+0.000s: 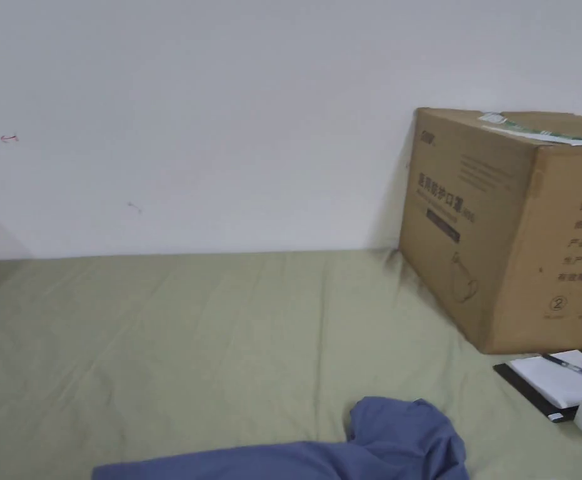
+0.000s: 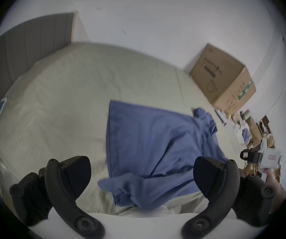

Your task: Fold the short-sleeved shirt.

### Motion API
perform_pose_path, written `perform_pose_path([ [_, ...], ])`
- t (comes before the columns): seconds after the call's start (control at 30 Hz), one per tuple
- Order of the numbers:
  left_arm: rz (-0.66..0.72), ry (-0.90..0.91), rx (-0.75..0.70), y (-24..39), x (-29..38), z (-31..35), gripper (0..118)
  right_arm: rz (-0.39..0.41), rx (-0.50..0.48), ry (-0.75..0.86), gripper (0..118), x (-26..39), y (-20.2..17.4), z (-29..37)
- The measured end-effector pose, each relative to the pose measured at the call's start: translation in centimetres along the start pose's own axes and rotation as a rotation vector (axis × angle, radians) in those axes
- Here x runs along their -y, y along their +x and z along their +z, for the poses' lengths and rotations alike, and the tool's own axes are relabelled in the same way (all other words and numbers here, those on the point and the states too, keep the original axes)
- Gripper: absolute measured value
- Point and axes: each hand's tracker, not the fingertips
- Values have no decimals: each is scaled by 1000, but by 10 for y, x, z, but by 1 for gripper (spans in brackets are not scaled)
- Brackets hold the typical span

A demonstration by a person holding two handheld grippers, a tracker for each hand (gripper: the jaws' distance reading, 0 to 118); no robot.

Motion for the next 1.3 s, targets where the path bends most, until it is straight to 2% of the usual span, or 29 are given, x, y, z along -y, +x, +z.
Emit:
perform_pose_path([
  [0.07, 11, 78, 17, 8, 1, 23, 117, 1, -47, 82, 112, -4, -10, 25],
  [0.1, 18, 103, 31, 12, 4, 36, 117, 7, -70, 120, 107, -6, -18, 38],
  [0.13, 14, 114, 59, 16, 6, 45, 114, 6, -119, 183, 89, -5, -23, 51],
  [0.17, 7, 148, 87, 20, 10, 53, 105, 9, -169, 264, 62, -3, -28, 64],
  [0.2, -8, 204, 82, 25, 13, 61, 83, 14, -210, 342, 31, -1, -34, 74],
  [0.23, -29, 234, 73, 27, 16, 66, 24, 22, -222, 386, 0, -1, -40, 81],
  [0.27, -60, 243, 78, 31, 16, 70, 0, 32, -220, 405, 0, -2, -46, 85],
  [0.3, -94, 244, 60, 36, 13, 70, 0, 71, -227, 426, 0, -2, -53, 89],
  [0.33, -113, 282, 29, 40, 11, 71, 0, 43, -222, 464, 0, -2, -55, 91],
  [0.4, -151, 257, 51, 39, -5, 68, 0, 46, -286, 486, 0, -6, -58, 93],
  [0.5, -120, 214, 47, 31, -48, 38, 0, 34, -289, 485, 0, -20, -63, 92],
  [0.57, -55, 91, 67, 15, -87, 0, 0, 4, -332, 449, 0, -26, -60, 84],
  [0.63, -25, -128, 38, -3, -124, -61, 0, 11, -334, 442, 0, -32, -63, 74],
  [0.7, -33, -355, -40, -21, -143, -119, 0, 106, -252, 426, 0, -37, -68, 59],
  [0.77, -48, -420, -79, -34, -147, -165, 0, 152, -227, 392, 0, -45, -76, 45],
  [0.8, -51, -417, -127, -42, -149, -184, 9, 140, -242, 385, 0, -47, -77, 38],
  [0.87, -81, -402, -150, -54, -151, -211, 89, 119, -266, 365, 0, -52, -77, 25],
  [0.9, -97, -413, -149, -55, -147, -225, 116, 98, -285, 344, 0, -53, -78, 17],
  [1.0, -165, -412, -212, -63, -142, -256, 114, 71, -299, 303, 0, -53, -79, -2],
  [1.17, -156, -472, -273, -72, -126, -294, 110, 84, -296, 245, 0, -49, -82, -24],
  [1.23, -214, -513, -266, -67, -115, -307, 108, 86, -292, 226, 0, -48, -81, -30],
  [1.3, -279, -475, -314, -63, -109, -309, 108, 78, -283, 213, 0, -48, -78, -32],
])
